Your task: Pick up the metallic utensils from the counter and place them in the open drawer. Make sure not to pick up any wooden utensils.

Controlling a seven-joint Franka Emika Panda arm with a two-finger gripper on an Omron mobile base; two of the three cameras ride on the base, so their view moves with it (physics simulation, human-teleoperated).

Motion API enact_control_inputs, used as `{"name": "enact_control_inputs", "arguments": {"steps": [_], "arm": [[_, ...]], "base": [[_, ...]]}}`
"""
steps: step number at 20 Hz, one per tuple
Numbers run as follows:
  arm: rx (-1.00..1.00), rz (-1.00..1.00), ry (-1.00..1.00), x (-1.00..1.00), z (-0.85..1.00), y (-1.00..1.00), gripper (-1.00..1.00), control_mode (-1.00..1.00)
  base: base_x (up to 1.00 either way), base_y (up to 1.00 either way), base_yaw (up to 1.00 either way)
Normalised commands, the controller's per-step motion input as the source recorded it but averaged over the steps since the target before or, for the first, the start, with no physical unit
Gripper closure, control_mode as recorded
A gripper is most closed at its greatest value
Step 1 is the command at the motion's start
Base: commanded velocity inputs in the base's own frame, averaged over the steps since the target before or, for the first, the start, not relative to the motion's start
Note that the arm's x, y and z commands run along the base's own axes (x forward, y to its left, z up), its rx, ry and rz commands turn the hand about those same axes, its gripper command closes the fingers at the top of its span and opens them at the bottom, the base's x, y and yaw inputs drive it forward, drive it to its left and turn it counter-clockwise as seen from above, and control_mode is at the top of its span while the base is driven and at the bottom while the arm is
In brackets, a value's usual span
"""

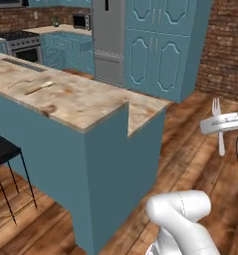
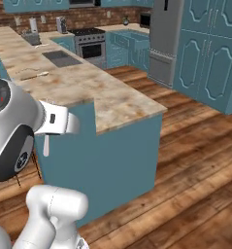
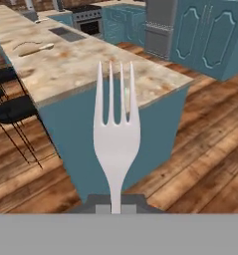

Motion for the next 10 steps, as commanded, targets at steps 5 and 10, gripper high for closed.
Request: {"name": "enact_control_inputs", "arguments": {"steps": [5,10], "arm": [[0.00,0.00,0.00,0.00,0.00,0.00,1.00,1.00],[0.00,0.00,0.00,0.00,0.00,0.00,1.00,1.00]], "base": [[0.64,-1.00,0.22],[0.51,-1.00,0.25]]}}
